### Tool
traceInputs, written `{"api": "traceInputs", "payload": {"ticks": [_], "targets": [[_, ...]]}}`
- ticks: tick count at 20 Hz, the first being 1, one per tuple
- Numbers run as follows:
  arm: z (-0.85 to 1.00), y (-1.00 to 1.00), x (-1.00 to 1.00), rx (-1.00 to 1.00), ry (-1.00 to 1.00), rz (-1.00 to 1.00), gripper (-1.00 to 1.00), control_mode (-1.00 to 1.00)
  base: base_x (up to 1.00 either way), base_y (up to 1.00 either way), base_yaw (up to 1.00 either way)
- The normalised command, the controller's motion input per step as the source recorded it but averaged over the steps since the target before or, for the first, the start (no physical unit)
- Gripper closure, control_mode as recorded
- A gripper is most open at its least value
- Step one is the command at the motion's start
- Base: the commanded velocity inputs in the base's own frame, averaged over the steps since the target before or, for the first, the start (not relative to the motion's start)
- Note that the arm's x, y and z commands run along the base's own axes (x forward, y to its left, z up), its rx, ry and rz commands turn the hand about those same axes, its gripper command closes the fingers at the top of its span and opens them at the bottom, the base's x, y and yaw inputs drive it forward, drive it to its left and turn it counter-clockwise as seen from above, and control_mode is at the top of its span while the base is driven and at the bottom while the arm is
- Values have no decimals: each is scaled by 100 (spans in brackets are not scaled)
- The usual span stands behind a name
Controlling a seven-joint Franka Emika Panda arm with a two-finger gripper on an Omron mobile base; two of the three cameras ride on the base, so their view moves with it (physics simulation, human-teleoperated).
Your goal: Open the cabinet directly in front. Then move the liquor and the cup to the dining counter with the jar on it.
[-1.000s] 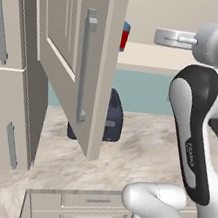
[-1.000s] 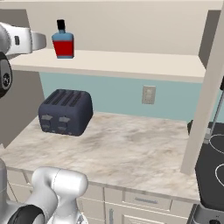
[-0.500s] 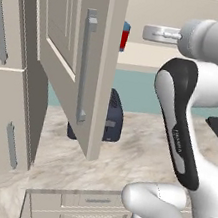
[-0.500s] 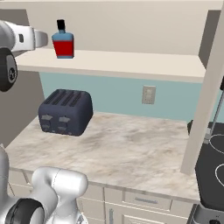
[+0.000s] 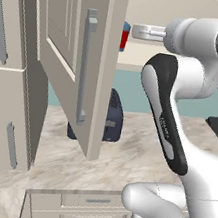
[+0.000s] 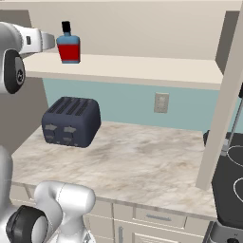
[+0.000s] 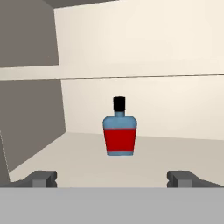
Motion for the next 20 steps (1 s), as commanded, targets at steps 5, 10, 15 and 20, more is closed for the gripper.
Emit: {"api": "traceInputs", "payload": {"ticks": [5,10,15,20], "targets": [[-1,6,37,-1,1,0,-100,-100,0,0,0],[0,0,39,0,0,0,-100,-100,0,0,0],[0,0,41,0,0,0,-100,-100,0,0,0],[-1,0,39,0,1,0,-100,-100,0,0,0]]}}
